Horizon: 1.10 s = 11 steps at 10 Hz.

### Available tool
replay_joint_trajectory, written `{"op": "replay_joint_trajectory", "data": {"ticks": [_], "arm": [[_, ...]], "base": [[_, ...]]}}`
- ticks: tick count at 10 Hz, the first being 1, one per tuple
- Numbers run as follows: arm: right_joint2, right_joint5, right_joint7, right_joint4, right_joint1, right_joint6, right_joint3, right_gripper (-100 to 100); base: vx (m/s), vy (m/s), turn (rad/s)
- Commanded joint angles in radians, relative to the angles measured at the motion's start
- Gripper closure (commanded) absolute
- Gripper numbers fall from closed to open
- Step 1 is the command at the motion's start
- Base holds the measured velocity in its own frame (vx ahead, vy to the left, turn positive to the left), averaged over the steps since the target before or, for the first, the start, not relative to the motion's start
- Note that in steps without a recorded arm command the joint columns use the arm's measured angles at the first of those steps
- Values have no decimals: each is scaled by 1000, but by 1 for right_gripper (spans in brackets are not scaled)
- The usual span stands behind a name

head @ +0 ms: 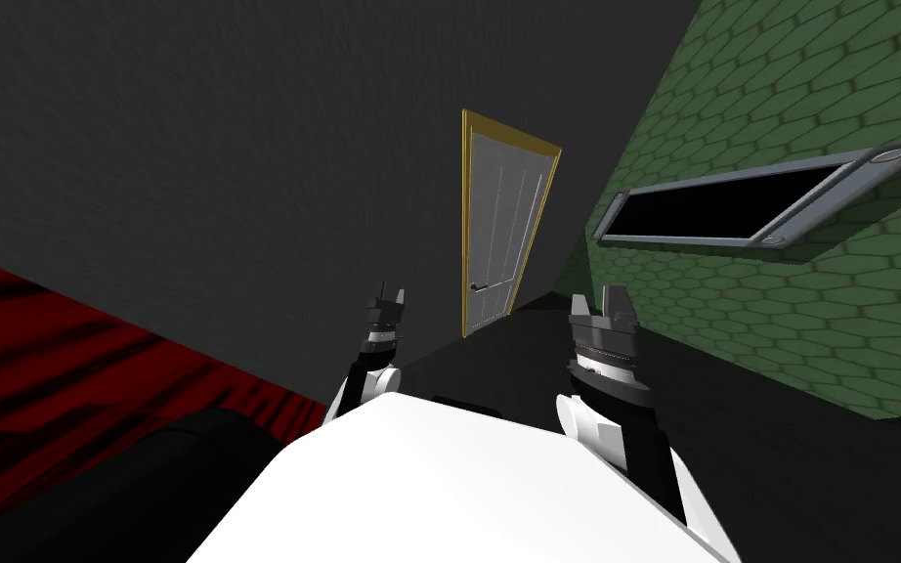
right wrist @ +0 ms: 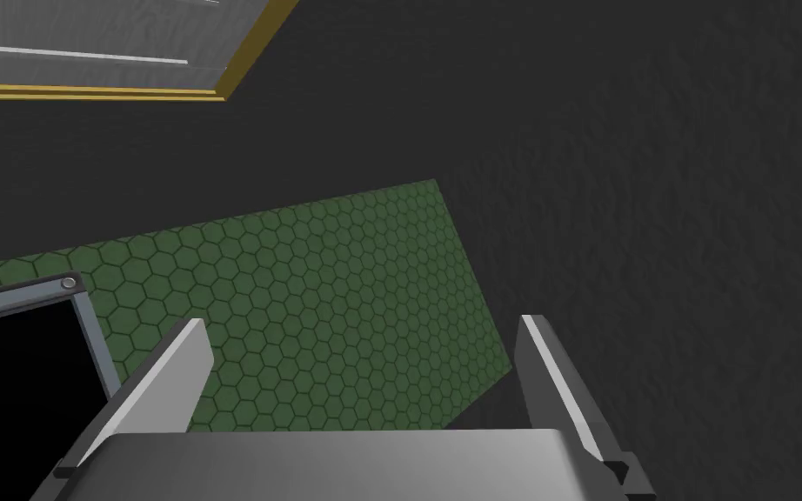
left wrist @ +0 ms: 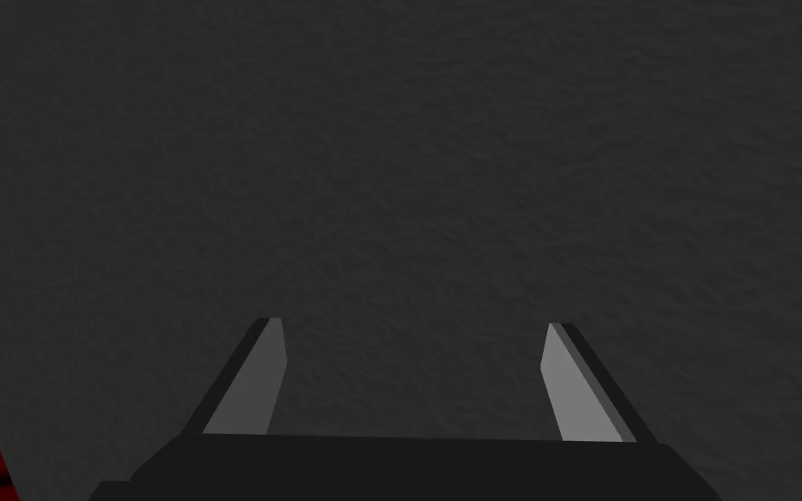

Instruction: Pull the door open

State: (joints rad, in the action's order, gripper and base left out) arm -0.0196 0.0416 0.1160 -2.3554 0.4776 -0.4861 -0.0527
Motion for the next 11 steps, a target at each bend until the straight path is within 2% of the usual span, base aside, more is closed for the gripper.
{"op": "replay_joint_trajectory", "data": {"ticks": [1,4,9,10,11], "arm": [[6,-4,-3,31,-11,-6,-1,-100],[18,-12,-10,93,-32,-18,-4,-100],[46,-33,-27,247,-88,-51,-12,-100],[46,-33,-27,257,-88,-51,-12,-100],[52,-38,-31,292,-101,-59,-14,-100]], "base": [[17,-14,171],[42,-38,156],[47,-54,185],[40,-45,79],[29,-37,108]]}}
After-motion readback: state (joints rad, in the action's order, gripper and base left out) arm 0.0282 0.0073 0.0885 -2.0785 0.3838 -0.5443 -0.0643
